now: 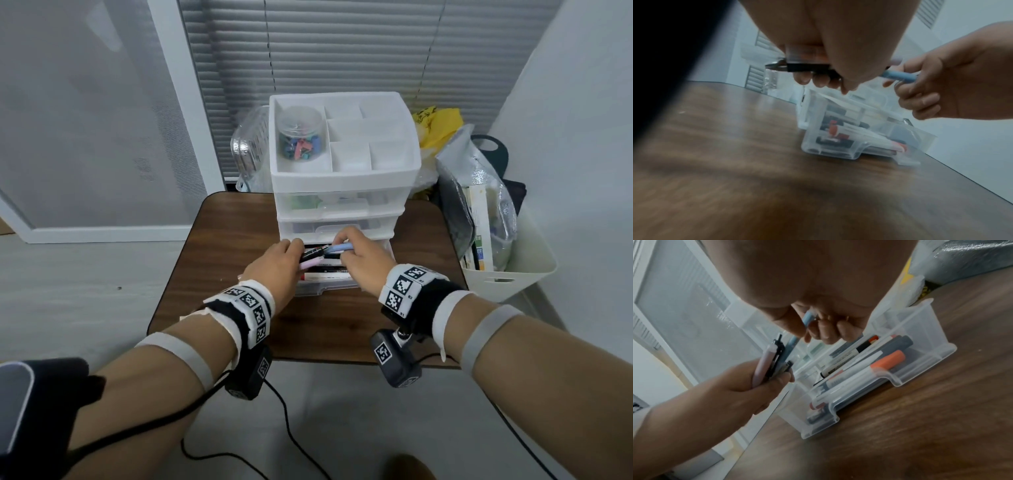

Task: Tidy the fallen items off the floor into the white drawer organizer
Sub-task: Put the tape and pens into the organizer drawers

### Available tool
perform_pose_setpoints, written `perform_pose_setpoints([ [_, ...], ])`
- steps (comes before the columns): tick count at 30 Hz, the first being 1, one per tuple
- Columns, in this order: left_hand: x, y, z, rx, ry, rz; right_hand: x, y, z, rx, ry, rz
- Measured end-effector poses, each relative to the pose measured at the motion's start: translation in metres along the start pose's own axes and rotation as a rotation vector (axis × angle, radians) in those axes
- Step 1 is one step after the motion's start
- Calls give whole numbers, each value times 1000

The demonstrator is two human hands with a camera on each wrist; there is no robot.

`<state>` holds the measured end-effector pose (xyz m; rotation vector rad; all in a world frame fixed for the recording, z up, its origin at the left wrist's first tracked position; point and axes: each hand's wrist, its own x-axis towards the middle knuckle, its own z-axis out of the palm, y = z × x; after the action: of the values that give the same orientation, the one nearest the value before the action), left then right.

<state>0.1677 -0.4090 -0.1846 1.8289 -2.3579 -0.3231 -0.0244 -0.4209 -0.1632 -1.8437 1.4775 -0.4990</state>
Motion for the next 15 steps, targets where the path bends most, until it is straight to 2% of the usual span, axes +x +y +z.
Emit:
perform_pose_setpoints([
  [4, 13, 17, -1, 170, -5, 104, -2, 5, -1, -212, -88, 10],
  [7, 23, 38, -3, 327, -22, 156, -6, 14, -3, -211, -76, 26],
  [11, 36, 62, 0, 366, -89, 138, -9, 29, -10, -234, -14, 63],
  [15, 48, 78, 7, 294, -147, 145, -12, 44, -16, -308, 161, 88],
])
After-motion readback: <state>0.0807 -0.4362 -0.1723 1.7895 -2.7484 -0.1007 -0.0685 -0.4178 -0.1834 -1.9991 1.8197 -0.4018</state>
